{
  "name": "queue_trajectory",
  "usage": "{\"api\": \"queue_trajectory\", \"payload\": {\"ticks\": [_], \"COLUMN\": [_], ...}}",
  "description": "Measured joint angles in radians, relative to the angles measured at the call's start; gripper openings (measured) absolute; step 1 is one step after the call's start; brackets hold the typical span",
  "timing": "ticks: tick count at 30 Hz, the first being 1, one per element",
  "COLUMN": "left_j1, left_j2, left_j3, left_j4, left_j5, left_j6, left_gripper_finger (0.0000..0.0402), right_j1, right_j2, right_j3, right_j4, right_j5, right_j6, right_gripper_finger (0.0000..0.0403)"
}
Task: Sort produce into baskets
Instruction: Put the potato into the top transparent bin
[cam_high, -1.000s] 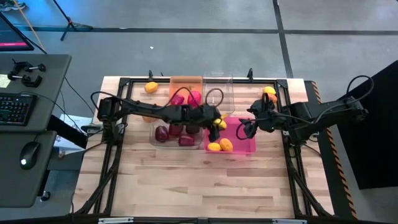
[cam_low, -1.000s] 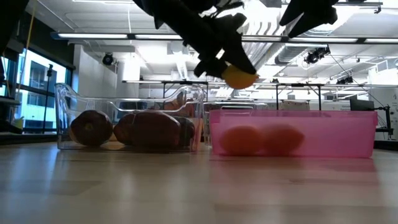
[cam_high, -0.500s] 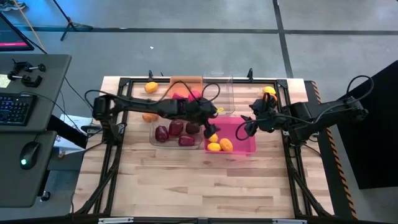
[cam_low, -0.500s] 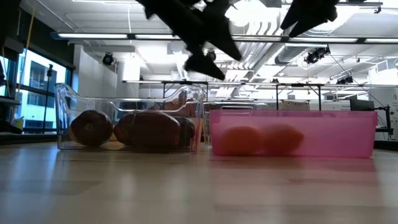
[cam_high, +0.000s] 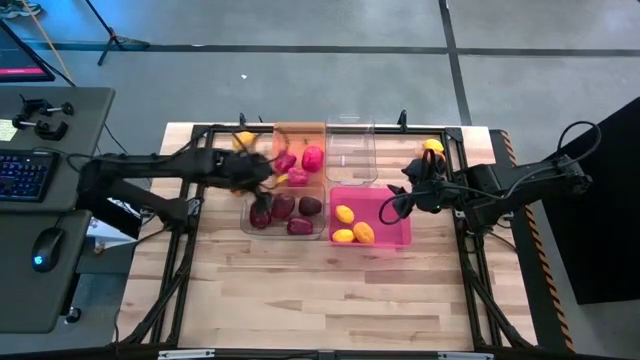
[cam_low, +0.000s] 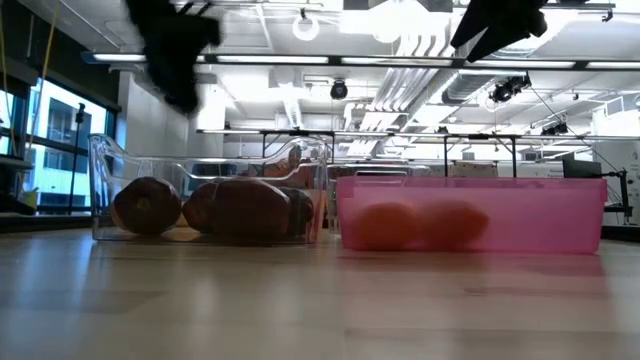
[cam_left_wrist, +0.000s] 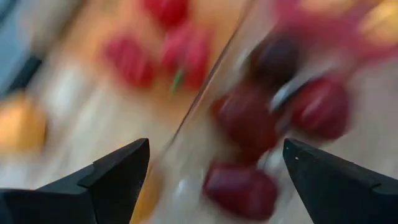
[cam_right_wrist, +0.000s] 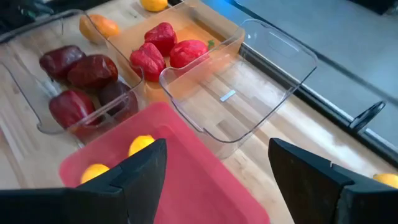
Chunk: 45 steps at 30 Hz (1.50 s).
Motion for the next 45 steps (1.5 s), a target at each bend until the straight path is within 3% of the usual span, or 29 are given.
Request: {"api": "queue_trajectory", "payload": {"ticks": [3, 5, 11, 19, 28, 33, 39, 45], "left_j1": [0.071, 0.139, 0.284, 0.459, 0.511, 0.525, 0.525, 0.547], "left_j2": [-0.088, -0.121, -0.172, -0.185, -0.118, -0.095, -0.034, 0.020], "left_j3": [-0.158, -0.202, -0.185, -0.224, -0.356, -0.370, -0.371, -0.371], "left_j4": [-0.053, -0.049, 0.013, -0.010, 0.101, 0.157, 0.157, 0.171], "left_j5": [0.010, 0.057, 0.120, 0.113, 0.124, 0.190, 0.192, 0.194], "left_j6": [-0.084, -0.108, -0.010, 0.057, 0.063, 0.106, 0.107, 0.015], "left_gripper_finger": [0.0356, 0.0356, 0.0356, 0.0356, 0.0356, 0.0356, 0.0356, 0.0356], "right_j1": [0.000, 0.000, -0.005, -0.005, -0.004, -0.004, -0.004, -0.004], "right_j2": [0.000, 0.001, 0.028, 0.120, 0.217, 0.216, 0.215, 0.214], "right_j3": [0.000, 0.000, 0.000, 0.000, -0.001, -0.001, -0.001, -0.001], "right_j4": [0.016, 0.031, 0.109, 0.148, 0.187, 0.188, 0.191, 0.192], "right_j5": [0.002, 0.020, 0.065, -0.022, -0.094, -0.095, -0.108, -0.138], "right_j6": [0.041, 0.070, 0.110, 0.190, 0.196, 0.196, 0.187, 0.188], "right_gripper_finger": [0.0271, 0.0271, 0.0271, 0.0271, 0.0271, 0.0271, 0.0271, 0.0271]}}
